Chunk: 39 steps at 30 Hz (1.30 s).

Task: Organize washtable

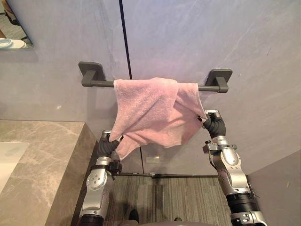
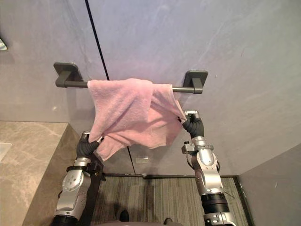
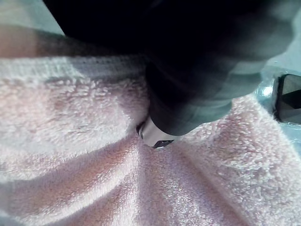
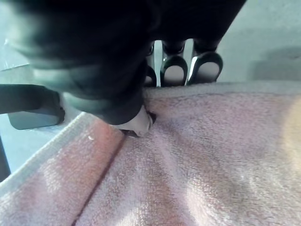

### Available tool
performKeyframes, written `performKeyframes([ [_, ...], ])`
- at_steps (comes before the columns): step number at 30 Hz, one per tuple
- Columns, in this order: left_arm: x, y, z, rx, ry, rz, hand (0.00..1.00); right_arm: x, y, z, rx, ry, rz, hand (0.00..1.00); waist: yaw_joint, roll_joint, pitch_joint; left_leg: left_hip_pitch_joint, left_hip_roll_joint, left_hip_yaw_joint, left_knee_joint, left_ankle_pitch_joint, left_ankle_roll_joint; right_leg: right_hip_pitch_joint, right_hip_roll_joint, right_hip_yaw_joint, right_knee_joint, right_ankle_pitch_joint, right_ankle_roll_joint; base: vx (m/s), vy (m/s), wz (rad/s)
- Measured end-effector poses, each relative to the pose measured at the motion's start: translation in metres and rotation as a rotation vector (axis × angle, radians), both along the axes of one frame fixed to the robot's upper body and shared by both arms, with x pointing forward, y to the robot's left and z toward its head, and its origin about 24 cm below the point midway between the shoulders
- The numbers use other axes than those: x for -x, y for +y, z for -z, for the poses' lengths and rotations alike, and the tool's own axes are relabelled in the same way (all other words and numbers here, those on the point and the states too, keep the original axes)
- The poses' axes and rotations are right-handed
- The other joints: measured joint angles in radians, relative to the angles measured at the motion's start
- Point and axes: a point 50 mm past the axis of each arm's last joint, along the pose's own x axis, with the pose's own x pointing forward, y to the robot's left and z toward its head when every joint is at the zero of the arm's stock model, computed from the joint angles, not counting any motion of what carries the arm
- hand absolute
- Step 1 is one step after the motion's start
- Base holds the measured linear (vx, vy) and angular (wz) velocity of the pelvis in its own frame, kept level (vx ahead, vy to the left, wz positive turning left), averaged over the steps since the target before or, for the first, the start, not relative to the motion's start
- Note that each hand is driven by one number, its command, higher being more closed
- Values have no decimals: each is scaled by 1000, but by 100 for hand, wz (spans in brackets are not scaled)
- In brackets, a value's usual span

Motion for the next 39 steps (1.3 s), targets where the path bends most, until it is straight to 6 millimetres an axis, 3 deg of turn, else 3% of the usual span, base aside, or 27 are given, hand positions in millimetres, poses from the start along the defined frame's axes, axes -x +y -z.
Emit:
performKeyframes([
  [19, 0, 0, 8, 22, 32, 13, 100, 0, 2, 10, -28, 37, 14, 100, -11, -17, -10, 0, 1, 2, -1, -1, -1, -1, 0, 3, 1, 0, 0, 0, 0, 0],
  [39, -1, 3, 11, 165, 24, -54, 100, 4, 5, 18, -80, 59, -3, 100, -21, -25, -16, 0, -1, -4, -6, -4, -2, 0, -2, -3, 5, -9, 11, 0, 0, 0],
])
